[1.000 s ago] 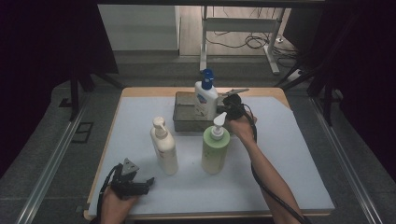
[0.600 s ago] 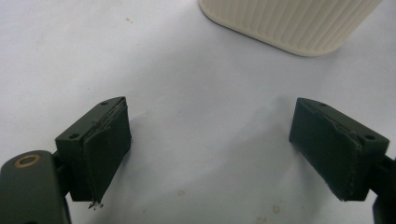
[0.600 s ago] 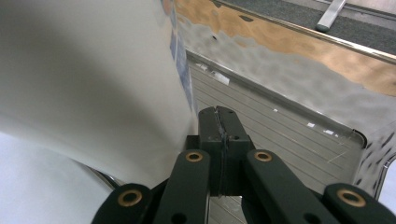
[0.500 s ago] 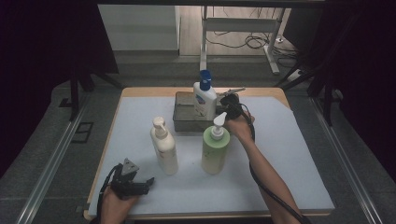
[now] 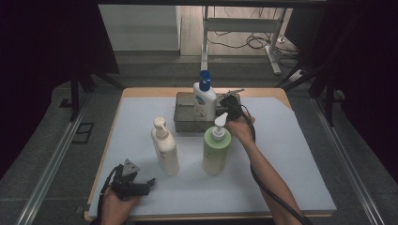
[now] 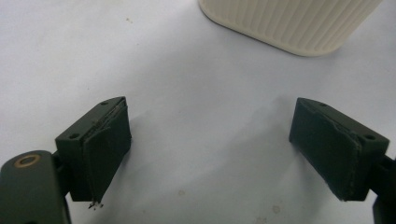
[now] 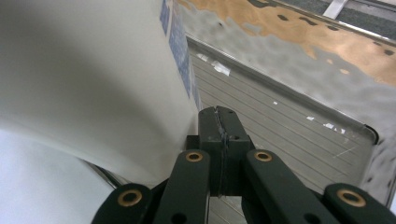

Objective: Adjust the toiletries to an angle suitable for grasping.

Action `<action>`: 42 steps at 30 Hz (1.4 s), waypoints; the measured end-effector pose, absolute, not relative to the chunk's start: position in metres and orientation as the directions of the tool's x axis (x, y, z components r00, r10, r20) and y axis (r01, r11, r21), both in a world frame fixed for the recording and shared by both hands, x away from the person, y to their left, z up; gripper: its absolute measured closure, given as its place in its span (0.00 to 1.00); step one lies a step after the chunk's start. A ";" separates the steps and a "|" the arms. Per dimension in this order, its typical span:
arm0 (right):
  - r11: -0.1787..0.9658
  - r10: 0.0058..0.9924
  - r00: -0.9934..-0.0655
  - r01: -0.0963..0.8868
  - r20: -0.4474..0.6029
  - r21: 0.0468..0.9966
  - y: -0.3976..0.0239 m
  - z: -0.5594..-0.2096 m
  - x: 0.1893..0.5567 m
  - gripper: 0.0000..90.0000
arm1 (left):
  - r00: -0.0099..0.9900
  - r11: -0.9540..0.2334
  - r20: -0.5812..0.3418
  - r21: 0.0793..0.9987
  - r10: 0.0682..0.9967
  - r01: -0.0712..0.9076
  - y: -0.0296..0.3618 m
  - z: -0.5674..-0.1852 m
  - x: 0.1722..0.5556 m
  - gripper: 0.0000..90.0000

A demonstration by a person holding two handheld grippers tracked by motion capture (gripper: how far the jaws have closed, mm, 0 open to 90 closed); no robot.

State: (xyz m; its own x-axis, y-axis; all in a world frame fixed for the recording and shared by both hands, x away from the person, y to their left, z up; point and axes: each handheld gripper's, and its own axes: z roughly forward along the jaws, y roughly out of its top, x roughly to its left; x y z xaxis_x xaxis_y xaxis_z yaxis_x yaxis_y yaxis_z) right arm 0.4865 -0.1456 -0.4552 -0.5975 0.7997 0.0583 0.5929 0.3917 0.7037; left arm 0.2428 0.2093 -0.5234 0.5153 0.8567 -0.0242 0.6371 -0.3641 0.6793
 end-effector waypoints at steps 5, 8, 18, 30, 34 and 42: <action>0.403 0.792 -0.608 0.590 0.057 0.700 -0.140 -0.455 0.486 0.99 | 0.515 -0.364 -0.024 0.679 0.857 0.637 0.209 -0.523 0.243 0.14; 0.406 0.788 -0.613 0.587 0.057 0.700 -0.138 -0.455 0.486 0.99 | 0.515 -0.364 -0.024 0.680 0.857 0.637 0.209 -0.523 0.243 0.14; 0.418 0.781 -0.622 0.585 0.053 0.694 -0.130 -0.455 0.488 0.99 | 0.515 -0.364 -0.024 0.679 0.857 0.637 0.209 -0.523 0.243 0.14; 0.433 0.771 -0.635 0.580 0.051 0.690 -0.122 -0.455 0.491 0.99 | 0.515 -0.364 -0.024 0.680 0.857 0.637 0.209 -0.523 0.243 0.14; 0.430 0.768 -0.638 0.583 0.060 0.689 -0.119 -0.454 0.491 0.99 | 0.515 -0.364 -0.024 0.680 0.857 0.637 0.209 -0.523 0.243 0.14; 0.438 0.764 -0.643 0.581 0.057 0.686 -0.113 -0.455 0.492 0.99 | 0.515 -0.364 -0.024 0.680 0.857 0.637 0.209 -0.523 0.243 0.14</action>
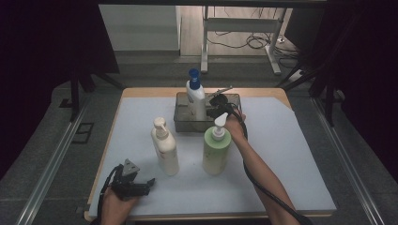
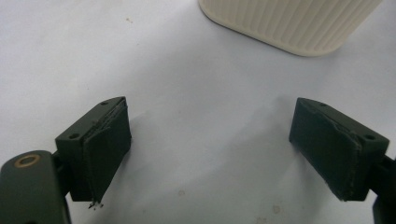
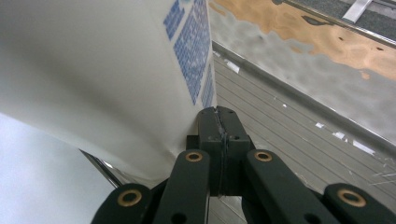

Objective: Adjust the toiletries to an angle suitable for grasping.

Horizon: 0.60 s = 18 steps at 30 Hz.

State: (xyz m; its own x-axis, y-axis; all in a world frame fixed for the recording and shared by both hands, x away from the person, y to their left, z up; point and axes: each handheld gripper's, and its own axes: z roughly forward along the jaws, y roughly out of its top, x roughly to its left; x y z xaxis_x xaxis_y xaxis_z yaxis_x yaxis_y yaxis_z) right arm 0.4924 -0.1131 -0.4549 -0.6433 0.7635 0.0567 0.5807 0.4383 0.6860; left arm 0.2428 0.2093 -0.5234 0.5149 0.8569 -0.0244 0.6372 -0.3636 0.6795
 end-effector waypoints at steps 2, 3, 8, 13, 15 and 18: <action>0.442 0.761 -0.646 0.578 0.054 0.686 -0.112 -0.455 0.493 0.99 | 0.515 -0.364 -0.024 0.679 0.857 0.637 0.209 -0.523 0.243 0.14; 0.442 0.760 -0.648 0.577 0.056 0.687 -0.112 -0.455 0.493 0.99 | 0.515 -0.364 -0.024 0.680 0.857 0.637 0.209 -0.523 0.243 0.14; 0.442 0.756 -0.652 0.578 0.061 0.686 -0.110 -0.455 0.493 0.99 | 0.515 -0.364 -0.024 0.679 0.857 0.637 0.209 -0.523 0.243 0.14; 0.452 0.749 -0.660 0.576 0.061 0.681 -0.106 -0.455 0.493 0.99 | 0.515 -0.364 -0.024 0.680 0.857 0.637 0.209 -0.523 0.243 0.14; 0.455 0.747 -0.662 0.577 0.062 0.678 -0.105 -0.456 0.493 0.99 | 0.515 -0.364 -0.025 0.679 0.857 0.637 0.209 -0.523 0.243 0.14; 0.457 0.746 -0.663 0.575 0.060 0.678 -0.105 -0.457 0.493 0.99 | 0.515 -0.364 -0.024 0.679 0.857 0.637 0.209 -0.523 0.243 0.14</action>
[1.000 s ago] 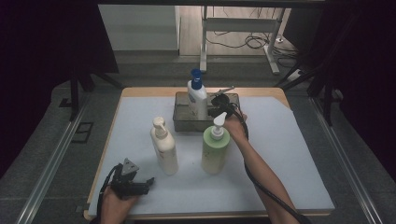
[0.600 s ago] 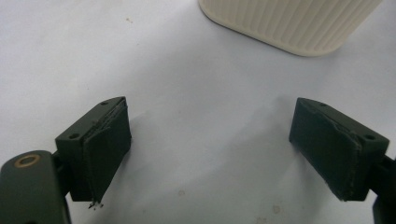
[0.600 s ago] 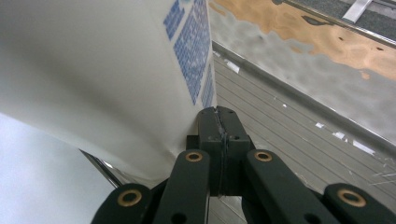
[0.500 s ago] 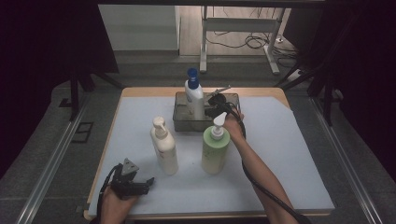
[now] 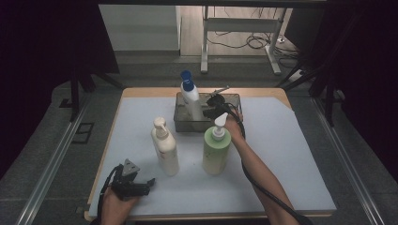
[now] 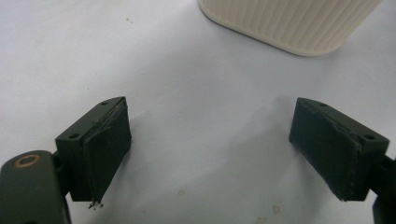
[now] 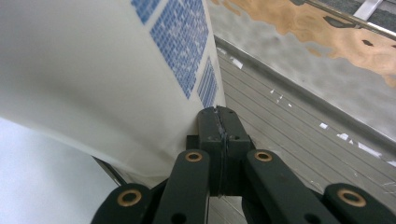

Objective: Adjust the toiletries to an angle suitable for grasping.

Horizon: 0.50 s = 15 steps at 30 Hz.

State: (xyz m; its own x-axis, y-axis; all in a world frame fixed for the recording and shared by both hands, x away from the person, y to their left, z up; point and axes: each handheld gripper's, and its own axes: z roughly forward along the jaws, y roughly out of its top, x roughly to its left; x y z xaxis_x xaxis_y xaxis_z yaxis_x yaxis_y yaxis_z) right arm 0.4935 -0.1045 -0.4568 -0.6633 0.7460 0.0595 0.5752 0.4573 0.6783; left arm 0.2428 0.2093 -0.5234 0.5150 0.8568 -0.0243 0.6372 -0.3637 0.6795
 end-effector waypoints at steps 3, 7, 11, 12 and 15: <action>0.461 0.744 -0.665 0.574 0.058 0.676 -0.104 -0.457 0.493 0.99 | 0.515 -0.364 -0.024 0.680 0.857 0.637 0.209 -0.523 0.243 0.14; 0.466 0.748 -0.662 0.575 0.048 0.672 -0.105 -0.457 0.494 0.98 | 0.515 -0.364 -0.024 0.679 0.857 0.637 0.209 -0.523 0.243 0.14; 0.468 0.750 -0.660 0.581 0.049 0.666 -0.106 -0.458 0.495 0.99 | 0.515 -0.364 -0.024 0.679 0.857 0.637 0.209 -0.523 0.243 0.14; 0.470 0.752 -0.658 0.580 0.043 0.665 -0.107 -0.458 0.495 0.99 | 0.515 -0.364 -0.024 0.679 0.857 0.637 0.209 -0.523 0.243 0.14; 0.472 0.751 -0.659 0.584 0.045 0.660 -0.107 -0.459 0.495 0.99 | 0.515 -0.363 -0.025 0.680 0.857 0.637 0.209 -0.523 0.243 0.14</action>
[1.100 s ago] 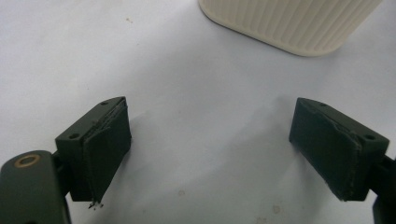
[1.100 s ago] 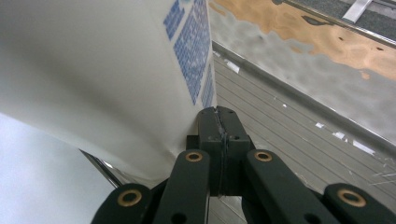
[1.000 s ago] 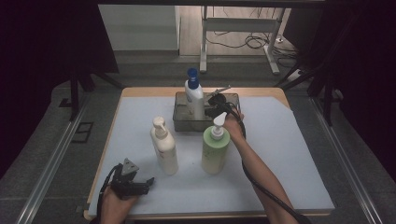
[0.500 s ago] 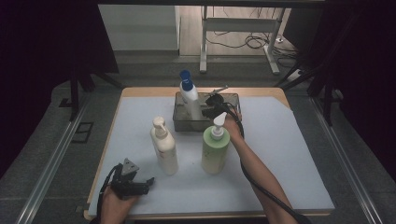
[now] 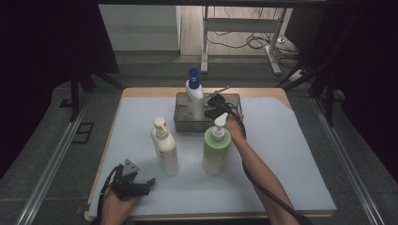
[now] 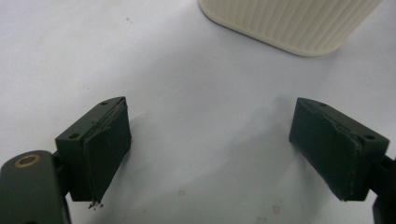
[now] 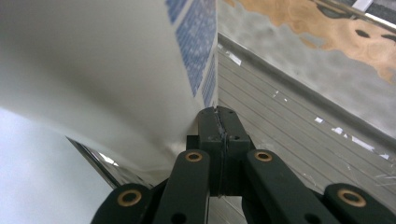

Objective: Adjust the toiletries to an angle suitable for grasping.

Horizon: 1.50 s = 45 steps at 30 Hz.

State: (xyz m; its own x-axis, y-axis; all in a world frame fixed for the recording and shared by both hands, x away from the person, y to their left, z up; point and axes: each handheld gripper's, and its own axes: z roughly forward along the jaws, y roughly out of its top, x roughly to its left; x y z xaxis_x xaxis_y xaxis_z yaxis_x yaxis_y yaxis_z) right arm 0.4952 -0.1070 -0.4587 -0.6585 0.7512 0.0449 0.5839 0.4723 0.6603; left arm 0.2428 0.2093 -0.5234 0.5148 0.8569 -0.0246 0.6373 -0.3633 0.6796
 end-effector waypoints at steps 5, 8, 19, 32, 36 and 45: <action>0.468 0.759 -0.649 0.598 0.051 0.651 -0.105 -0.460 0.494 0.99 | 0.515 -0.364 -0.024 0.679 0.857 0.637 0.209 -0.523 0.243 0.14; 0.483 0.751 -0.659 0.594 0.045 0.644 -0.104 -0.461 0.495 0.99 | 0.515 -0.364 -0.024 0.679 0.857 0.637 0.209 -0.523 0.243 0.14; 0.492 0.743 -0.667 0.596 0.050 0.635 -0.100 -0.462 0.495 0.99 | 0.515 -0.364 -0.024 0.679 0.857 0.637 0.209 -0.523 0.243 0.14; 0.506 0.723 -0.689 0.581 0.054 0.637 -0.090 -0.461 0.494 0.99 | 0.515 -0.363 -0.024 0.680 0.857 0.637 0.209 -0.523 0.243 0.14; 0.521 0.708 -0.704 0.570 0.052 0.635 -0.088 -0.461 0.494 0.99 | 0.515 -0.363 -0.025 0.680 0.857 0.637 0.209 -0.523 0.243 0.14; 0.509 0.704 -0.708 0.566 0.065 0.648 -0.081 -0.461 0.496 0.99 | 0.515 -0.364 -0.024 0.680 0.857 0.637 0.209 -0.523 0.243 0.14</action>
State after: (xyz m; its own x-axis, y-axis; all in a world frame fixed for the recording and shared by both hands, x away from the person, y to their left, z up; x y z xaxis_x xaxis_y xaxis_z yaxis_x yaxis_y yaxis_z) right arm 0.4961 -0.0809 -0.4609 -0.7076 0.7036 0.0648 0.5658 0.5093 0.6484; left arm 0.2428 0.2093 -0.5234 0.5149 0.8569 -0.0242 0.6371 -0.3636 0.6797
